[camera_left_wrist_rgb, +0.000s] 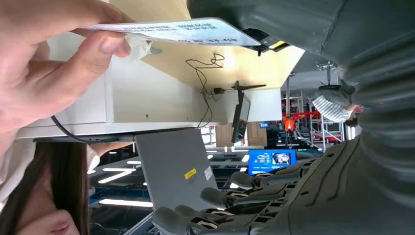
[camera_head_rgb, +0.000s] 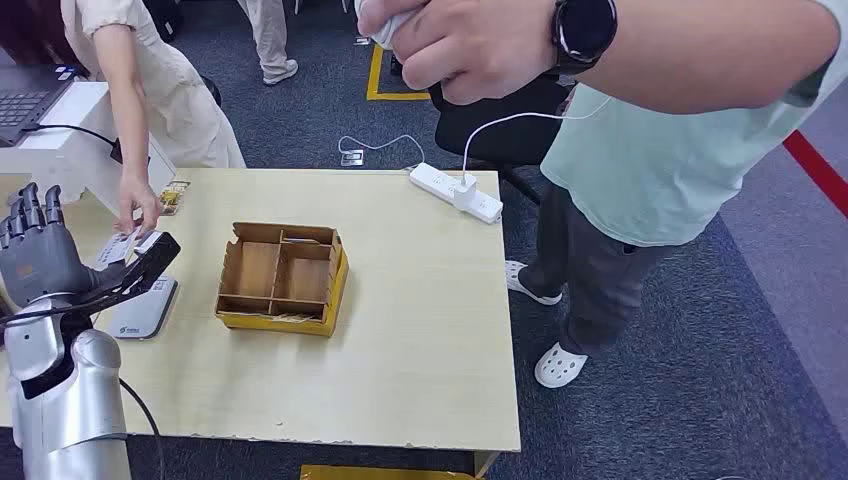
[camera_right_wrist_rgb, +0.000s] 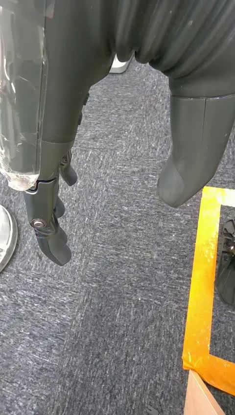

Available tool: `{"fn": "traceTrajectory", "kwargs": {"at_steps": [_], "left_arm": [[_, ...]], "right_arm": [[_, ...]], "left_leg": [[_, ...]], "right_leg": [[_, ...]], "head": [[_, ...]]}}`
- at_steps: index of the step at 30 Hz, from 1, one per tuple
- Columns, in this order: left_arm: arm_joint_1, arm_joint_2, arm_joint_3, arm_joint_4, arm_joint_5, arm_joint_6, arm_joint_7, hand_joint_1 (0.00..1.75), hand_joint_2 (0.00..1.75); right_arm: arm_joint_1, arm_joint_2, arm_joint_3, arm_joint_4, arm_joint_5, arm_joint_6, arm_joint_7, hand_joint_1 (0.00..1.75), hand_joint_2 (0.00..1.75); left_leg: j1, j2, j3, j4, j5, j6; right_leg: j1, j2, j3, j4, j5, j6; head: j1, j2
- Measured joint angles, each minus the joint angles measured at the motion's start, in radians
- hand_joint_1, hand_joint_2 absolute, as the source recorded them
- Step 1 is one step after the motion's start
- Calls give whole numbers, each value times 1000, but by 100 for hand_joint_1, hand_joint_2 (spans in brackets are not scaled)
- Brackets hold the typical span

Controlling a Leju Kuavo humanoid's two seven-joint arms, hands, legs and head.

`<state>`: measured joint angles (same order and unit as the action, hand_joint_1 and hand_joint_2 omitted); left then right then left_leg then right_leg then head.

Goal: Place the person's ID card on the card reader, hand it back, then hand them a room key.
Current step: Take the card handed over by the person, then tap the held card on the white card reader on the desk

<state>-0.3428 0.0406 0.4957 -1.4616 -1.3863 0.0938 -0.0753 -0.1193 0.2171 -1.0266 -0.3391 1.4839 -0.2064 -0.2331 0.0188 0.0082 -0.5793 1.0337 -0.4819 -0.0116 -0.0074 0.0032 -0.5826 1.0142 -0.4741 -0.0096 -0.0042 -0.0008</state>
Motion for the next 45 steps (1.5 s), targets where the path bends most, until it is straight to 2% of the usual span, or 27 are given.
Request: {"fn": "traceTrajectory", "kwargs": {"at_steps": [1,2,5,6,31,41,45], "left_arm": [[-1,-2,0,0,0,0,1,0,175],[-1,-3,0,1,0,0,2,37,175],[-5,-12,-3,4,0,1,9,168,175],[-5,-14,-5,5,0,1,11,175,175],[-5,-17,-19,19,-15,30,4,175,175],[-4,-16,-19,39,-121,87,107,175,175],[2,0,-27,60,-123,109,190,175,175]], "right_arm": [[0,0,0,0,0,0,0,0,175],[-1,0,0,-1,0,0,0,0,175],[-1,0,0,-3,0,0,0,0,175],[-2,0,0,-3,0,0,1,0,175],[0,0,0,-3,-8,-2,0,0,175],[1,0,0,-3,-5,-3,0,0,175],[1,0,0,-3,-5,-3,0,0,175]], "left_leg": [[0,0,0,0,0,0],[0,0,0,0,0,0],[0,0,0,0,0,0],[0,0,0,0,0,0],[0,0,0,0,0,0],[0,0,0,0,0,0],[0,0,0,0,0,0]], "right_leg": [[0,0,0,0,0,0],[0,0,0,0,0,0],[0,0,0,0,0,0],[0,0,0,0,0,0],[0,0,0,0,0,0],[0,0,0,0,0,0],[0,0,0,0,0,0]], "head": [[0,0],[0,0],[0,0],[0,0],[0,0],[0,0],[0,0]]}}
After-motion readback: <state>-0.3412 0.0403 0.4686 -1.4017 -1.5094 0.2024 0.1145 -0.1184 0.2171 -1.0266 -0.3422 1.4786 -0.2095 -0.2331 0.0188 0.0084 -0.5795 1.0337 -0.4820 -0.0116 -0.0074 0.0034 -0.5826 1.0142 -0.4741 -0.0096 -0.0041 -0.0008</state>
